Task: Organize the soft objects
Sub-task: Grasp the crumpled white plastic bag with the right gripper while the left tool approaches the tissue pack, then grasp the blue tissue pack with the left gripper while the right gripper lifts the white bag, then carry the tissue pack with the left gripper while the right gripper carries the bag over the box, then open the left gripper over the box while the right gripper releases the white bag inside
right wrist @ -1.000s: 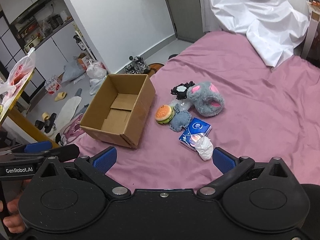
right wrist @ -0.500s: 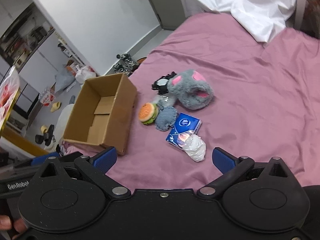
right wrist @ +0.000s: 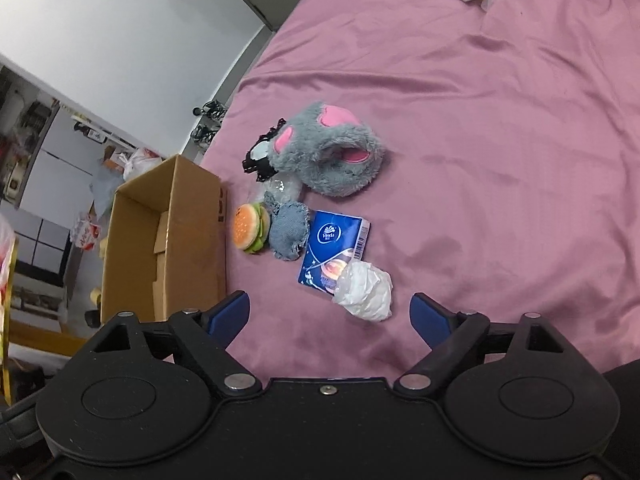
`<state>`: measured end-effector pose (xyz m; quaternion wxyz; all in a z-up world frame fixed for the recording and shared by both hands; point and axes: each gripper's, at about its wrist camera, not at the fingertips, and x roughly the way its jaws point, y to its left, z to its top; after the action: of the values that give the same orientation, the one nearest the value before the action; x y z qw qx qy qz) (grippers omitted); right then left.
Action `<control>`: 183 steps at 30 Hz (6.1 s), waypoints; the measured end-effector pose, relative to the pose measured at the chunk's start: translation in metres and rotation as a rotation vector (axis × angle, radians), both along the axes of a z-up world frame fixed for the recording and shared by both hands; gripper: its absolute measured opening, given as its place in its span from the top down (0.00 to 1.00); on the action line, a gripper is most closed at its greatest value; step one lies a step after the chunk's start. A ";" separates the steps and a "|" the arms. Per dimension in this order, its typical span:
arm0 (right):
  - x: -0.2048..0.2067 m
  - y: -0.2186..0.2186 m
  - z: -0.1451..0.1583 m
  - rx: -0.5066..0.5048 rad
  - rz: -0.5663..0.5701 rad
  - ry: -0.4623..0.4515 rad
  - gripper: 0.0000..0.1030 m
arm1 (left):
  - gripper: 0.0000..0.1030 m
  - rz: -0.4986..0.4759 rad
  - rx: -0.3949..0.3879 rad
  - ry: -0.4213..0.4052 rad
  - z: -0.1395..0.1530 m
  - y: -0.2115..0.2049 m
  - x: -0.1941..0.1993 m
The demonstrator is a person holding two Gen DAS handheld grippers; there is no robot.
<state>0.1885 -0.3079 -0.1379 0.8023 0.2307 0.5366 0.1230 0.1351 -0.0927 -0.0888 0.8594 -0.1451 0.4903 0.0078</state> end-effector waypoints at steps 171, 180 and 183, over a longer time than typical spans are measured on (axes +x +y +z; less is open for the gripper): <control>0.082 0.178 0.024 0.131 0.227 -0.363 0.37 | 0.34 0.232 -0.029 -0.182 0.012 0.183 0.087; 0.070 0.165 0.040 0.121 0.212 -0.389 0.21 | 0.20 0.286 0.030 -0.201 0.021 0.180 0.067; 0.067 0.159 0.044 0.100 0.215 -0.384 0.18 | 0.16 0.286 0.065 -0.223 0.025 0.175 0.060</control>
<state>0.2554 -0.1484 -0.0940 0.8596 0.1841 0.3886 0.2760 0.1950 0.0823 -0.0634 0.9027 -0.1854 0.3659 0.1297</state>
